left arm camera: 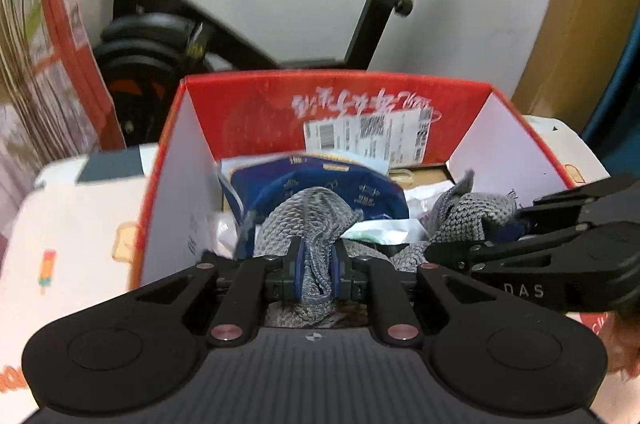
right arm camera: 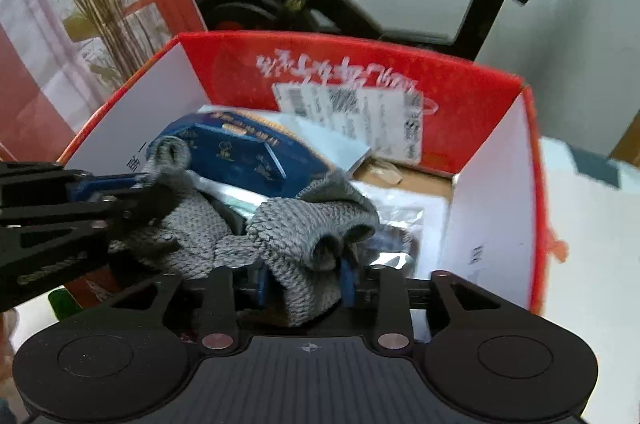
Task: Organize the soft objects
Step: 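Lower the grey glove into the box and open both grippers, then move both grippers down and close them on the green tasselled ornament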
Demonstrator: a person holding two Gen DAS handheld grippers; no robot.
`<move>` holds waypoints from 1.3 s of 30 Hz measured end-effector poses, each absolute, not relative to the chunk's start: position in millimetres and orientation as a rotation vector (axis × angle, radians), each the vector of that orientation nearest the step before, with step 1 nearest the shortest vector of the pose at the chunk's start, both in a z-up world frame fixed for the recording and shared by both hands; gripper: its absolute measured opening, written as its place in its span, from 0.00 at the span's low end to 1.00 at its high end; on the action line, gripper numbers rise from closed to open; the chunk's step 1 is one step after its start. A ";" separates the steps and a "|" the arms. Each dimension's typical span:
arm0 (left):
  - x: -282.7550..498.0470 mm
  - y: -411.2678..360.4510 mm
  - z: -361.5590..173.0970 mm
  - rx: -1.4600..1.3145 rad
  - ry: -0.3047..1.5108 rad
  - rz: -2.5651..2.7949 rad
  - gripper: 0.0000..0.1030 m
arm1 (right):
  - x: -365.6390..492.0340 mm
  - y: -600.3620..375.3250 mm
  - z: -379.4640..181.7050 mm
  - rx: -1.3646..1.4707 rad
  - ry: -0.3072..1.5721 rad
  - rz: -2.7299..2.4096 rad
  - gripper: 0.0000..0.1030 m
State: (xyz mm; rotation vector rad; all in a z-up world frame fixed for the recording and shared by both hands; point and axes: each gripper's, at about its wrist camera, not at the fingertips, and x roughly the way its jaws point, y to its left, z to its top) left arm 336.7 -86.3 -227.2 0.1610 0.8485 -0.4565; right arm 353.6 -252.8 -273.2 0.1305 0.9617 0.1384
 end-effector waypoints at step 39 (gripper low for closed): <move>216.0 5.3 -166.0 0.200 0.547 -0.313 1.00 | 237.6 -236.1 -228.7 0.097 0.606 0.059 1.00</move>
